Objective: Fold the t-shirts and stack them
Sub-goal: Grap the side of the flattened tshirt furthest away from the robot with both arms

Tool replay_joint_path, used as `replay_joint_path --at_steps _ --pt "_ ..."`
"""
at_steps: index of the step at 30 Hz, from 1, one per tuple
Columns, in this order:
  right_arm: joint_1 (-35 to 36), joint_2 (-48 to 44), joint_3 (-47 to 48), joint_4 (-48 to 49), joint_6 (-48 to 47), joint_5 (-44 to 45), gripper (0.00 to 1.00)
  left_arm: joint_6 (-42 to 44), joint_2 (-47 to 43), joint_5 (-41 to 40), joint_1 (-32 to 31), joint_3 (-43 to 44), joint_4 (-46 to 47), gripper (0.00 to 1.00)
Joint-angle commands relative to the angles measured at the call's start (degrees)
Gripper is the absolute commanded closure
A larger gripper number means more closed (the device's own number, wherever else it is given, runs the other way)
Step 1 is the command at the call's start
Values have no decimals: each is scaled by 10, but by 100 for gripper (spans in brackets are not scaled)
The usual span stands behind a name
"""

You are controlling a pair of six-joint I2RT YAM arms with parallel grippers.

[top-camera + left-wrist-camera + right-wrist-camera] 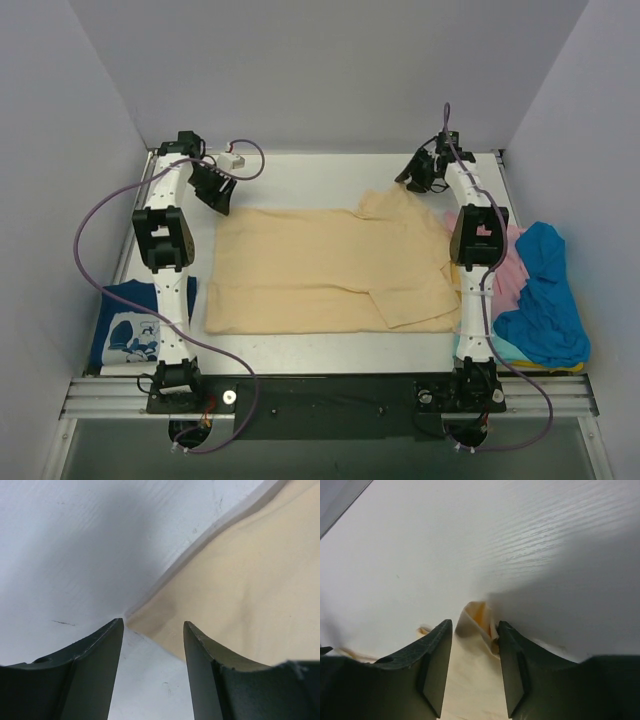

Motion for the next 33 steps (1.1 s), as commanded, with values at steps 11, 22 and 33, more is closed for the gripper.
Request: replay_joint_path --at_steps 11,22,33 --pt "0 -76 -57 30 -9 -59 100 62 -14 -29 4 28 24 32" --pt "3 -170 -134 39 -27 -69 100 123 14 -25 -20 17 -23 35" --pt "-7 -269 -221 11 -54 -87 100 101 -19 -16 -18 -15 -39 100"
